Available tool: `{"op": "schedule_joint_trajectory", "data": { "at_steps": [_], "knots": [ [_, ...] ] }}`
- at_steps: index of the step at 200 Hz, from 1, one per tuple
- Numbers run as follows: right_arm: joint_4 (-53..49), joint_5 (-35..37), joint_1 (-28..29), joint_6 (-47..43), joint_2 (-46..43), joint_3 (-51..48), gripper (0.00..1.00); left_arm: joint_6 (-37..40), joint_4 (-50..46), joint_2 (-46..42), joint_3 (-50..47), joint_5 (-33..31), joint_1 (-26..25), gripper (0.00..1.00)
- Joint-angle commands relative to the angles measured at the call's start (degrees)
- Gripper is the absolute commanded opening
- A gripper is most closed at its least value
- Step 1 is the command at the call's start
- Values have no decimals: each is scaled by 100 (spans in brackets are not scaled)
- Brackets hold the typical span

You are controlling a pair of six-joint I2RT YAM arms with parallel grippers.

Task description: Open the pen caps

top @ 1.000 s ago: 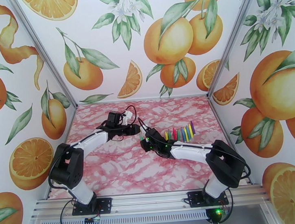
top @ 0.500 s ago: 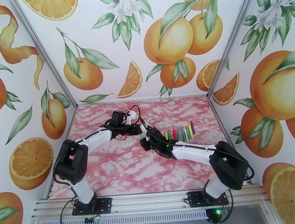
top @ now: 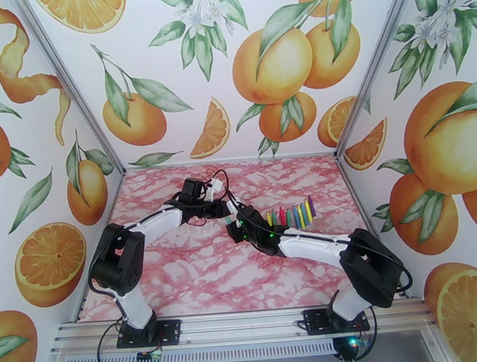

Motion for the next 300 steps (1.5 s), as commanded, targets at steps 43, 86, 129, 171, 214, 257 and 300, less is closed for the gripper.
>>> {"op": "schedule_joint_trajectory", "data": {
  "at_steps": [43, 86, 129, 171, 214, 257, 300],
  "knots": [
    [337, 227, -27, -4, -82, -15, 25, -19, 48, 75, 208, 196, -36, 13],
    [780, -376, -381, 406, -330, -409, 45, 50, -74, -20, 209, 153, -36, 7],
    [884, -1113, -562, 290, -416, -541, 50, 91, -137, -60, 222, 135, -36, 3],
    [1051, -1662, -557, 298, -254, -538, 52, 74, -129, -121, 226, 161, -36, 0],
    [919, -2030, -557, 239, 48, -335, 52, 167, -231, -273, 226, 175, -36, 0],
    [880, -2062, -560, 237, 212, -256, 51, 206, -268, -399, 190, 220, -36, 0],
    [837, -2050, -548, 229, 217, -256, 44, 188, -212, -433, 234, 281, -36, 0]
  ]
}}
